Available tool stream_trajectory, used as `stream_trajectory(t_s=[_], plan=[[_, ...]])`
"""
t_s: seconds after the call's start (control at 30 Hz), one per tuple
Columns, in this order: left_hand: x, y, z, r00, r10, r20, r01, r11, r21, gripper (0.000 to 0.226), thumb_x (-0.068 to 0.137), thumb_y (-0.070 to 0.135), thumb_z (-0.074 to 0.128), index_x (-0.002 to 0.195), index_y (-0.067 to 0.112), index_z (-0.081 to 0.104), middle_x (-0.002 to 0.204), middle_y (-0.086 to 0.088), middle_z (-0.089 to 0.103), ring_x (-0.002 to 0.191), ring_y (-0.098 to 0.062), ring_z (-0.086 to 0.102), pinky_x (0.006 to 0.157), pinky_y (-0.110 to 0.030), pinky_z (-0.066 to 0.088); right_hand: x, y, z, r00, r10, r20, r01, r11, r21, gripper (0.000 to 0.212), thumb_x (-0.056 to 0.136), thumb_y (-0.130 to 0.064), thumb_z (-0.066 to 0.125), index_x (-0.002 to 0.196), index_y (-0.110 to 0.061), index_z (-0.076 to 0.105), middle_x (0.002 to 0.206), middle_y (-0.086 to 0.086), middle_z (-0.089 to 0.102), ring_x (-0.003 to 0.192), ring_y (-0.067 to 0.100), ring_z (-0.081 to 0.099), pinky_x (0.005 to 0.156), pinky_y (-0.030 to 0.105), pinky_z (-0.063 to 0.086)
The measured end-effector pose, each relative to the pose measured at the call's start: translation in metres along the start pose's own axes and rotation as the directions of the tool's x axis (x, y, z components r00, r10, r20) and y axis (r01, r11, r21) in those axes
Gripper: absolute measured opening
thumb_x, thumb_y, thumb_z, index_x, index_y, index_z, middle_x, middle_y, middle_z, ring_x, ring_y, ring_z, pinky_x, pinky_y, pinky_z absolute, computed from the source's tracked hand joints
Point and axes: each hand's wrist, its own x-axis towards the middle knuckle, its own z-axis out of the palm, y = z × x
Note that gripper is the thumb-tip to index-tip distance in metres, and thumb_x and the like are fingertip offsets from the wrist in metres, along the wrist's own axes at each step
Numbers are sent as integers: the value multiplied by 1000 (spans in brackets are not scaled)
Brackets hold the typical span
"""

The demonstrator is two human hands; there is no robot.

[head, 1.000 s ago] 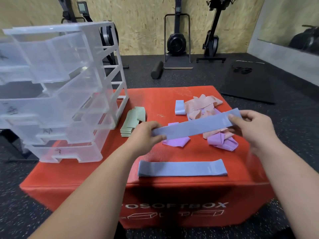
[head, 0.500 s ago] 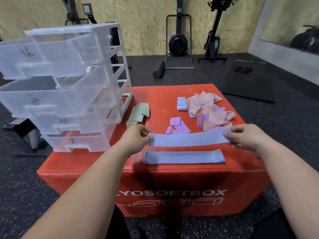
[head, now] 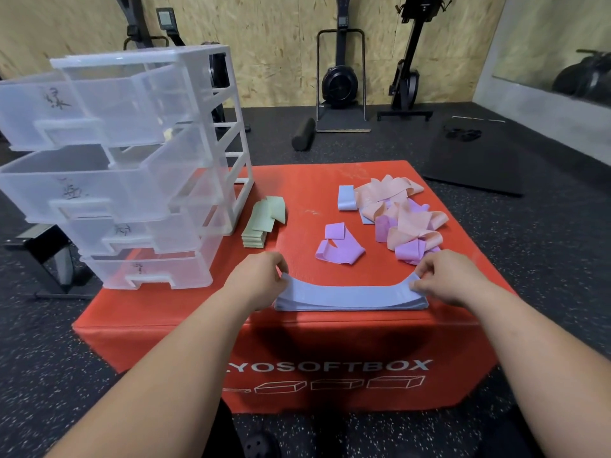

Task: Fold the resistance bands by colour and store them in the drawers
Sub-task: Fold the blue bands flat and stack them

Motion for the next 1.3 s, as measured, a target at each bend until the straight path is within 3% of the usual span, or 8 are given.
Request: stream_trajectory(t_s=[0.17, 0.27, 0.43, 0.6, 0.83, 0.97, 1.1, 1.3], plan=[[3, -1, 4, 1000, 7, 15, -8, 998, 60, 15, 89, 25, 65, 100, 35, 65, 88, 10, 69, 84, -15, 65, 69, -34, 55, 1, 2, 5, 1000, 3, -5, -4, 998, -63, 20, 73, -36, 86, 80, -29, 69, 80, -10, 71, 77, 13, 66, 71, 31, 52], [3, -3, 7, 999, 23, 38, -28, 992, 124, 19, 88, 27, 66, 106, 33, 67, 99, 7, 69, 96, -19, 64, 77, -36, 56, 1, 5, 10, 1000, 3, -1, -3, 990, -140, 25, 73, -39, 87, 83, -31, 66, 87, -10, 67, 88, 18, 63, 74, 32, 52], [5, -6, 8, 996, 83, 42, -89, 979, 181, 33, 94, 37, 69, 125, 30, 64, 124, 0, 56, 121, -23, 50, 97, -44, 52, 2, 6, 7, 998, -65, -11, 62, 983, -173, 57, 75, -49, 86, 125, -32, 65, 116, -2, 64, 110, 22, 61, 88, 36, 52], [1, -4, 5, 947, 217, 238, -248, 963, 109, 71, 81, 44, 85, 144, 32, 56, 138, 7, 57, 127, -18, 54, 105, -41, 50, -3, 7, 1, 955, -236, 179, 260, 957, -125, 78, 65, -44, 94, 136, -37, 62, 136, -13, 64, 119, 11, 61, 96, 28, 50], [1, -2, 9, 942, 238, 236, -283, 943, 177, 71, 79, 34, 88, 143, 38, 56, 135, 9, 62, 120, -20, 57, 88, -31, 47, -5, 6, 9, 946, -263, 189, 300, 930, -211, 64, 66, -41, 91, 125, -43, 66, 115, -15, 68, 99, 9, 60, 87, 28, 52], [3, -3, 10, 940, 236, 247, -280, 946, 165, 74, 77, 38, 90, 143, 39, 56, 134, 11, 62, 121, -19, 58, 90, -32, 49, -2, 11, 9, 943, -270, 196, 305, 935, -179, 65, 64, -43, 90, 124, -43, 66, 118, -17, 68, 102, 8, 61, 90, 28, 52], [10, -2, 7, 936, 252, 247, -280, 956, 85, 74, 78, 56, 85, 143, 38, 54, 129, 13, 60, 116, -13, 60, 96, -36, 53, 7, 9, 6, 933, -300, 198, 324, 941, -100, 72, 62, -56, 90, 129, -41, 66, 125, -22, 66, 110, 3, 61, 96, 26, 51], [40, 5, 10, 949, 304, 82, -304, 952, -18, 60, 87, 62, 74, 138, 35, 60, 126, 12, 60, 113, -10, 59, 99, -35, 51, 37, -17, 4, 939, -343, -13, 343, 937, 69, 49, 79, -50, 86, 124, -43, 67, 124, -20, 64, 111, 4, 62, 100, 33, 52]])
